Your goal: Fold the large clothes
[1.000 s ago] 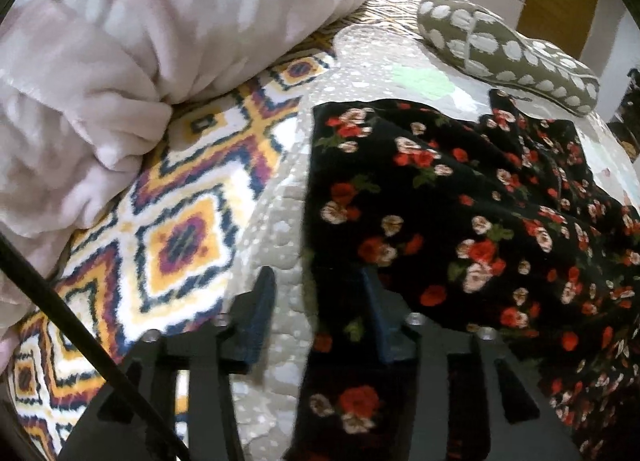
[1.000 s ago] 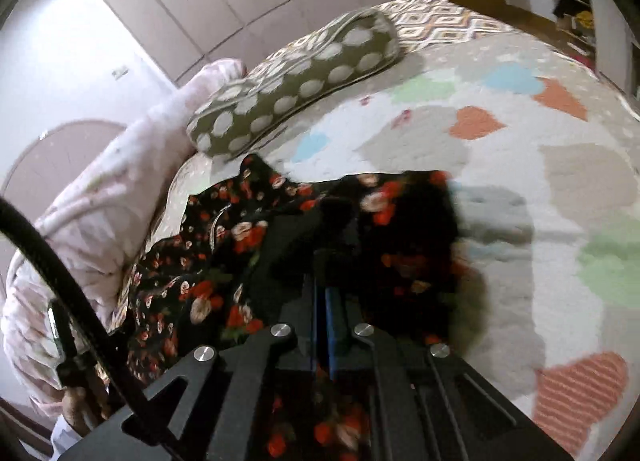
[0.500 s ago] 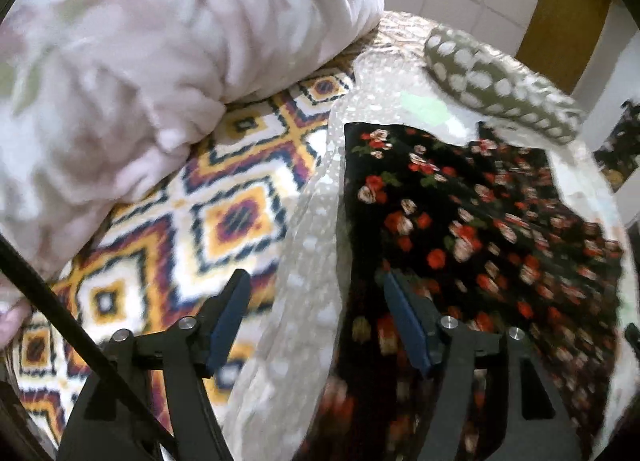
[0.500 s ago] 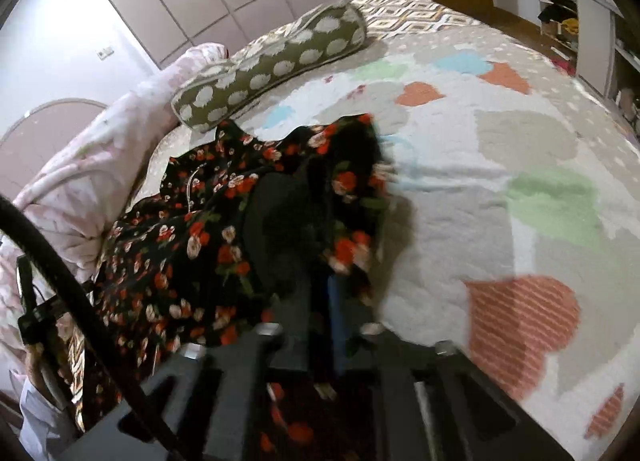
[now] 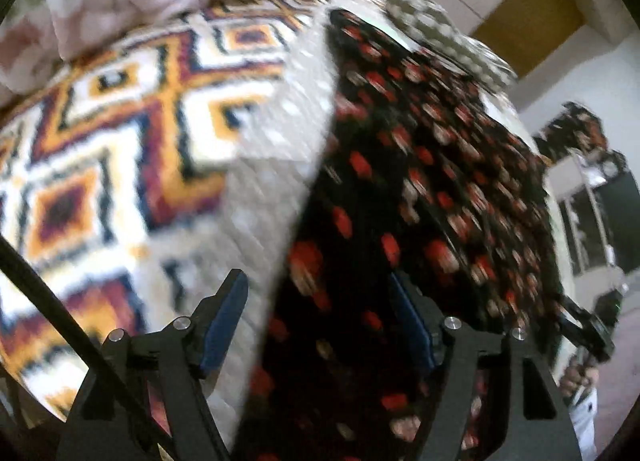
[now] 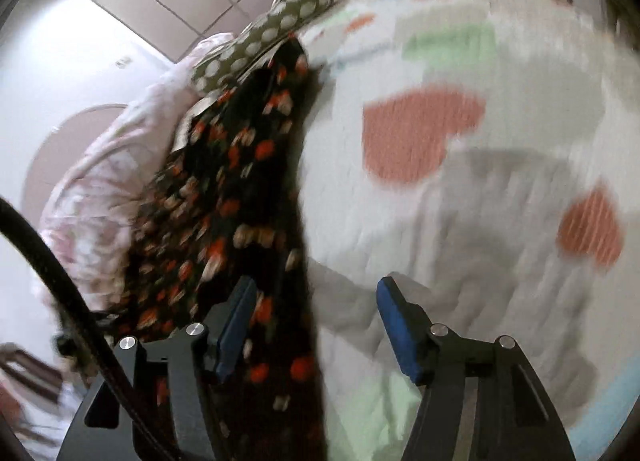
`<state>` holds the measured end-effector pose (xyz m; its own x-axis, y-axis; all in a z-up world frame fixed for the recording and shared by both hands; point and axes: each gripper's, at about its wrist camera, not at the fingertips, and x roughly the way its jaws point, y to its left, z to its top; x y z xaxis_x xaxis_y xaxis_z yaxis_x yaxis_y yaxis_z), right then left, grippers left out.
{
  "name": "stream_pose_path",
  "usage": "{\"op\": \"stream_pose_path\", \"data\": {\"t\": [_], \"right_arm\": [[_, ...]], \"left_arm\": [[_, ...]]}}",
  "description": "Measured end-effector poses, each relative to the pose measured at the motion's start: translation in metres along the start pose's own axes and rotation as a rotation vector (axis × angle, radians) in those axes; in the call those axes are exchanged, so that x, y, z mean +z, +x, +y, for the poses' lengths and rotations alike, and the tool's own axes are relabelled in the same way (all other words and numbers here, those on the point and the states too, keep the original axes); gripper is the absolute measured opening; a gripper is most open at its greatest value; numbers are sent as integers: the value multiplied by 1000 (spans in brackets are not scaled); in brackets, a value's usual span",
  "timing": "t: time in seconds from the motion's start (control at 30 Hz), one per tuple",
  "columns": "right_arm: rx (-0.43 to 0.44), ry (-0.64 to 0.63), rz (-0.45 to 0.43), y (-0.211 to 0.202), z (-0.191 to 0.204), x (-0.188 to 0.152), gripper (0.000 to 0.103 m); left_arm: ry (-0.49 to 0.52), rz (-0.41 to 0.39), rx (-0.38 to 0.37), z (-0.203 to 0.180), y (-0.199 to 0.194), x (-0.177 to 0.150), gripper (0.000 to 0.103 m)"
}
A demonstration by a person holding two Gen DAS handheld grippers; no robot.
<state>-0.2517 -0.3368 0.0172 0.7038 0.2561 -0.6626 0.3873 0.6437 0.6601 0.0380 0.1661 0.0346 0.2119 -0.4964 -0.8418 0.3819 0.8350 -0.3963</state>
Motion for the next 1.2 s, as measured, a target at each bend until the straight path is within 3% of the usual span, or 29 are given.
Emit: {"op": "stream_pose_path", "data": {"t": [0.03,0.13,0.2,0.63,1.03,1.2], "right_arm": [[37,13,5,0,0,-7,67],[126,37,31,-2,-3,-21,67],[160,39,45,-3,0,-31,67],[330,49,165,-3,11,-95,67],[345,82,153,-3,5,-95,66],[362,100,150,-4,-1,-95,66]], "left_arm": [[11,3,-17,-4,-1,-9,71],[52,22,-39,-14,-6,-26,52],[71,20,-42,-17,-11,-34,47],[-18,11,-184,3,-28,-54,47],[-174,-24,-315,40,-39,-61,51],[-198,-68,-301,44,-42,-58,59]]}}
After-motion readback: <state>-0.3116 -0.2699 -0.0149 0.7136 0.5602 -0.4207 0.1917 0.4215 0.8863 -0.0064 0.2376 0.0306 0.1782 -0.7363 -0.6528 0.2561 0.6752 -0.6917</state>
